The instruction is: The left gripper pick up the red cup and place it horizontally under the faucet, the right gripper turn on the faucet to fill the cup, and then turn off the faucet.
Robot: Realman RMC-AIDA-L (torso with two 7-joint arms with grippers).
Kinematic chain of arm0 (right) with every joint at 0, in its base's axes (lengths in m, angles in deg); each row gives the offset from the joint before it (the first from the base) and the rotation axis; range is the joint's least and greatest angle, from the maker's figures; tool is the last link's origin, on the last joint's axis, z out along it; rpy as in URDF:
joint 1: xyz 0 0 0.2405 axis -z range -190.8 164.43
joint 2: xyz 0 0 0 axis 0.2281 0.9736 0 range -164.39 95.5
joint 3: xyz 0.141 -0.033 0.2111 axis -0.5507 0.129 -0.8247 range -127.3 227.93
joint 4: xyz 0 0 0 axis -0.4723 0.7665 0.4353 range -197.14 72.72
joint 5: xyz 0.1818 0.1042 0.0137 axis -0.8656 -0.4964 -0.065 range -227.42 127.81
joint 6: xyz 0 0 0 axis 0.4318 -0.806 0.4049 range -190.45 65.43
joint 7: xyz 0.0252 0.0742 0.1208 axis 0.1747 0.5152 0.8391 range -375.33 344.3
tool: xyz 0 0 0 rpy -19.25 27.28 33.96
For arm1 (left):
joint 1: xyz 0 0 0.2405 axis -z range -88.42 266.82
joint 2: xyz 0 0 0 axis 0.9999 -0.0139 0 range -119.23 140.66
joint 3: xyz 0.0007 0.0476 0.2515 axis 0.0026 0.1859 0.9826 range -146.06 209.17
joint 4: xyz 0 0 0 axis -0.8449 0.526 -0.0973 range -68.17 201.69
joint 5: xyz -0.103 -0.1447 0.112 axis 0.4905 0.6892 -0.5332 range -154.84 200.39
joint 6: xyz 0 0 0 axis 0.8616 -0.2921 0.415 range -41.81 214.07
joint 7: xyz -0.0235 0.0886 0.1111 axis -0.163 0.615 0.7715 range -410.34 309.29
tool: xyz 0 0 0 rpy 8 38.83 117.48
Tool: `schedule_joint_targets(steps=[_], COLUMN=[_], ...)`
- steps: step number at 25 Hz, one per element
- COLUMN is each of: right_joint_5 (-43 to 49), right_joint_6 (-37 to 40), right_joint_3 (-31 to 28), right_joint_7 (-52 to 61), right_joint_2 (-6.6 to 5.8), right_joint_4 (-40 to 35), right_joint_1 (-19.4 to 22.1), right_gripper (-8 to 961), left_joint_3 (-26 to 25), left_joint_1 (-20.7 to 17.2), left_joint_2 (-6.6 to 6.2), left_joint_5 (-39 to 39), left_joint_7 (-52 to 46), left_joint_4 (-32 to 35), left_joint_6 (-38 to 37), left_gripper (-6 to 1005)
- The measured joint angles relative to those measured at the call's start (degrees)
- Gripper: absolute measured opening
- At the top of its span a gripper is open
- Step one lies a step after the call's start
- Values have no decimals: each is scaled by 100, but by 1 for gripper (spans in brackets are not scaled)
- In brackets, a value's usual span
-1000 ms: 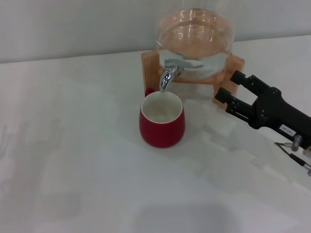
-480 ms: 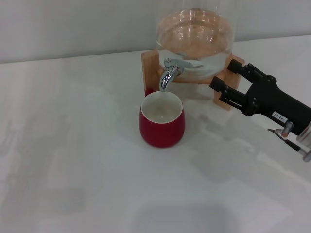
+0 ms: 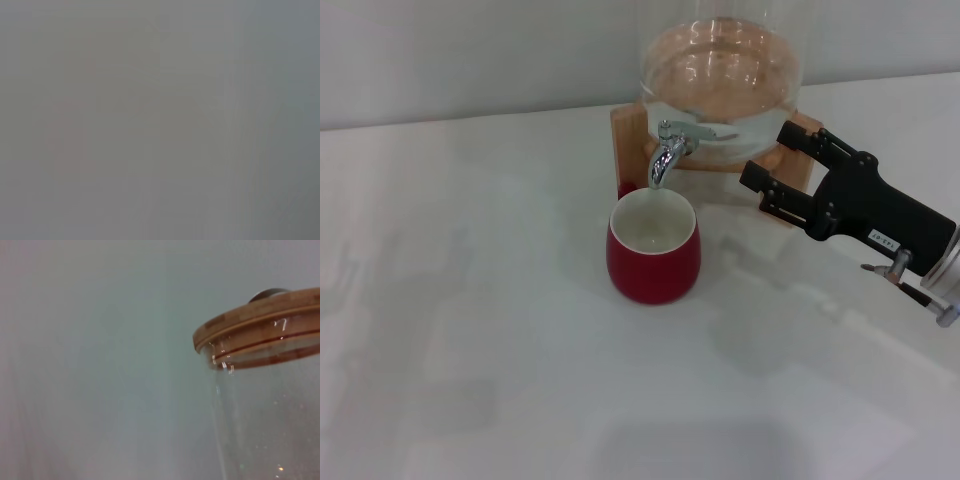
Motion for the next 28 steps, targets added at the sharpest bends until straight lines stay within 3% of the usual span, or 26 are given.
schedule_joint_targets(steps=[28], right_joint_5=[1], right_joint_6=[-348], right_joint_3=[358], right_joint_7=[418], right_joint_2=[30], right_joint_4=[-133], right_joint_1=[-389], right_gripper=[827], left_joint_3=[18], left_joint_1=[46], left_joint_2=[5], left_joint_5=[-85], left_joint_7=[-2], left_joint_4=[-11], left_joint_6=[31], left_gripper=[869])
